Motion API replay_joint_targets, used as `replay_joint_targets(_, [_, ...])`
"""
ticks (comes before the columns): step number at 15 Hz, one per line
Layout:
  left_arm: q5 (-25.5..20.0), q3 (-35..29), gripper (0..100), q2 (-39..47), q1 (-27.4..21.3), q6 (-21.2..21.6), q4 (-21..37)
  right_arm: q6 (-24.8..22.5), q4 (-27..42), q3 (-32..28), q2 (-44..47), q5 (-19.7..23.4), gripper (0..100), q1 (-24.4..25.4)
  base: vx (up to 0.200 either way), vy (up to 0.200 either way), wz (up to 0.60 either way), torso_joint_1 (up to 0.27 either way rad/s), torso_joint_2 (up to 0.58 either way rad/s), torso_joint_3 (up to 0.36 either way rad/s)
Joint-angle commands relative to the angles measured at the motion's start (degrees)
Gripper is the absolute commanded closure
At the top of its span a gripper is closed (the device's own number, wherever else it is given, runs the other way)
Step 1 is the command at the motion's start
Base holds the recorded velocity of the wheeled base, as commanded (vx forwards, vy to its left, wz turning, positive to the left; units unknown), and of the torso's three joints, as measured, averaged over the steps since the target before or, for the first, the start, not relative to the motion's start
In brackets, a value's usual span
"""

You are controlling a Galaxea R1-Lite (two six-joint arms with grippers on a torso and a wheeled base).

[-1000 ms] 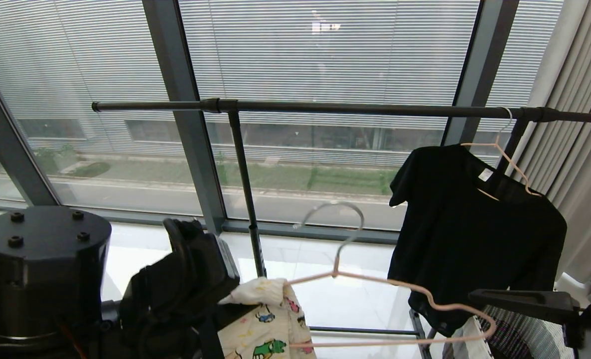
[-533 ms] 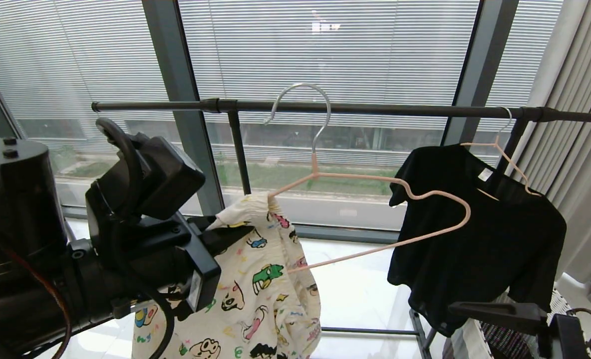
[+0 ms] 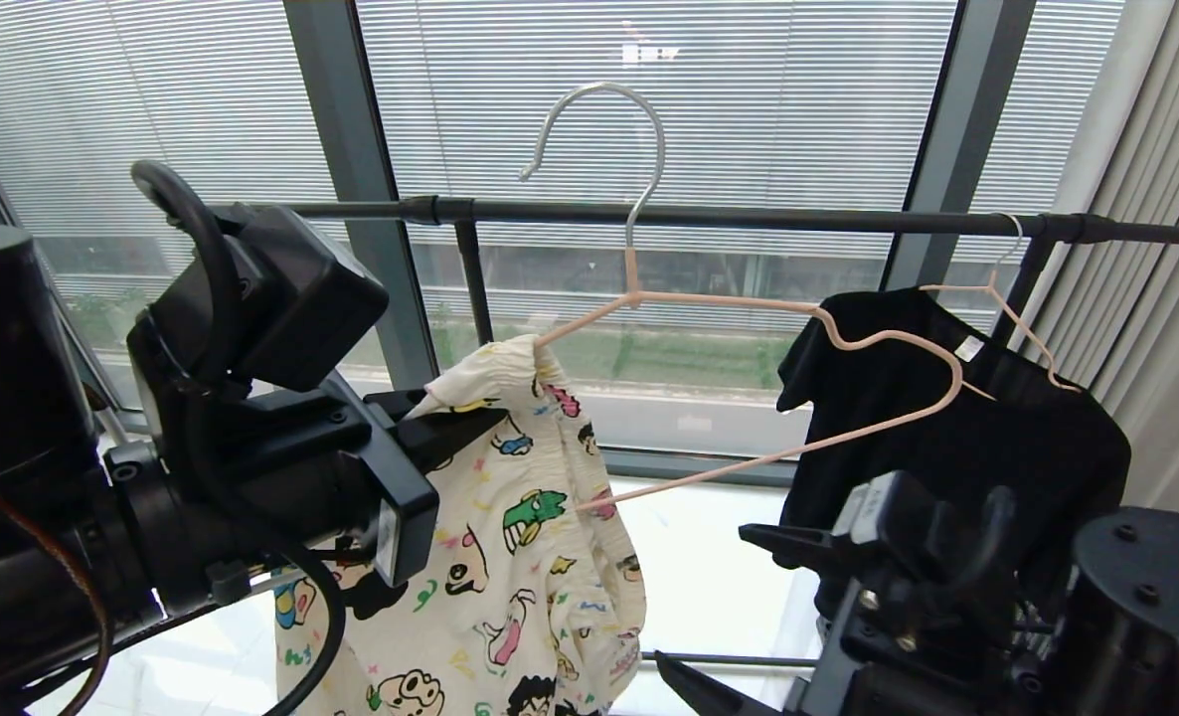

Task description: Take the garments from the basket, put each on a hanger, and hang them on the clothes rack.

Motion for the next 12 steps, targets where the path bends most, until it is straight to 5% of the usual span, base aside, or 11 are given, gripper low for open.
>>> replay_joint_targets(1, [0.0, 0.0, 100, -0.1, -0.7, 0.0, 0.0, 0.5, -0.6, -3.6, 8.2, -1.4, 0, -0.5, 0.000, 0.000, 0.00, 0.000, 0.00, 0.000])
replay_joint_targets(12, [2.9, 0.3, 100, -0.3, -2.0, -0.6, 0.0, -0.6, -1.0, -1.9, 12.7, -12.1, 0, -6.1, 0.000, 0.000, 0.00, 0.000, 0.00, 0.000])
